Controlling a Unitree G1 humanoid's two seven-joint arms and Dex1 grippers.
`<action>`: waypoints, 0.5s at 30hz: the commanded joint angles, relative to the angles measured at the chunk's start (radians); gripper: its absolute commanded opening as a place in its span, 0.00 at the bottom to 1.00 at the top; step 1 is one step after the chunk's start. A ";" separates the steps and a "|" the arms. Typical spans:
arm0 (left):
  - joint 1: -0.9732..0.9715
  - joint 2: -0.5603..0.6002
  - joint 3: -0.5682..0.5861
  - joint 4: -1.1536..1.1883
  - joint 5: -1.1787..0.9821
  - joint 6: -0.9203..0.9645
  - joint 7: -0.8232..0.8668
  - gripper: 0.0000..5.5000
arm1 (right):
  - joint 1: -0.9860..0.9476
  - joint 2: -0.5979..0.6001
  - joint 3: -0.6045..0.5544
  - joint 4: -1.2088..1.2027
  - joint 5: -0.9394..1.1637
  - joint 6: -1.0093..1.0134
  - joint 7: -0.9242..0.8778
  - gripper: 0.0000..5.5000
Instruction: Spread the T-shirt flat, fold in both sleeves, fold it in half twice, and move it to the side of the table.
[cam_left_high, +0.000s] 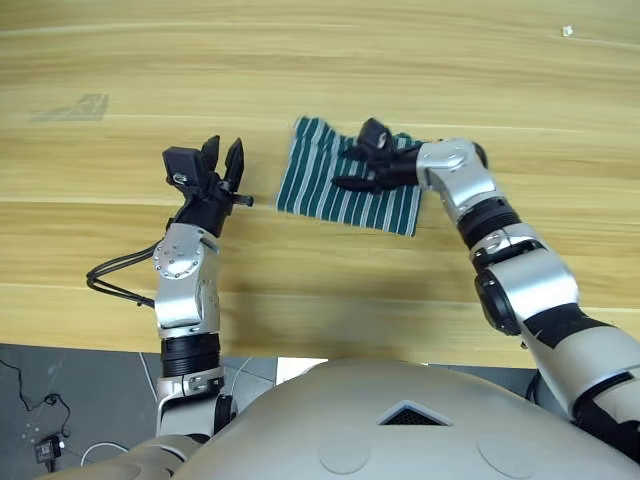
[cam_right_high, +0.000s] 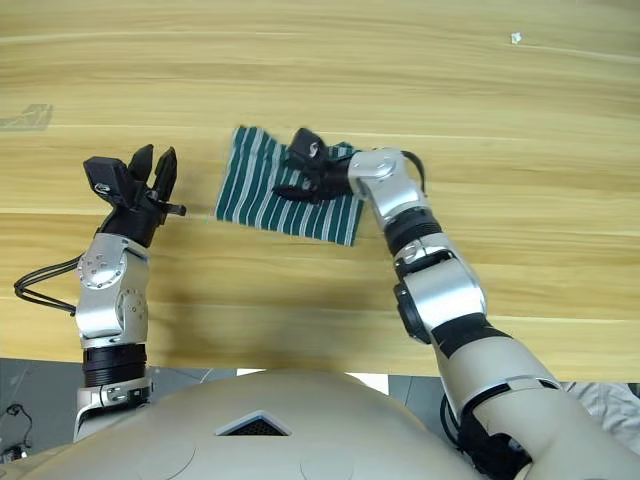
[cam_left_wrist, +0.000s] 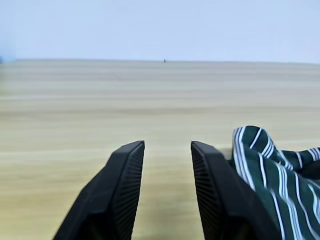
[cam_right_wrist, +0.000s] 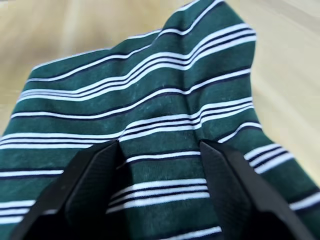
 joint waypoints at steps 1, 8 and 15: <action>0.059 -0.004 0.000 -0.063 0.001 0.015 0.011 0.31 | 0.150 -0.224 -0.151 -0.104 0.017 0.162 -0.169 0.54; 0.128 -0.084 -0.032 -0.147 0.016 0.006 0.088 0.31 | 0.440 -0.385 -0.454 -0.538 0.121 0.339 -0.391 0.54; 0.143 -0.147 -0.109 -0.112 0.069 -0.025 0.132 0.31 | 0.571 -0.322 -0.499 -0.756 0.139 0.329 -0.503 0.54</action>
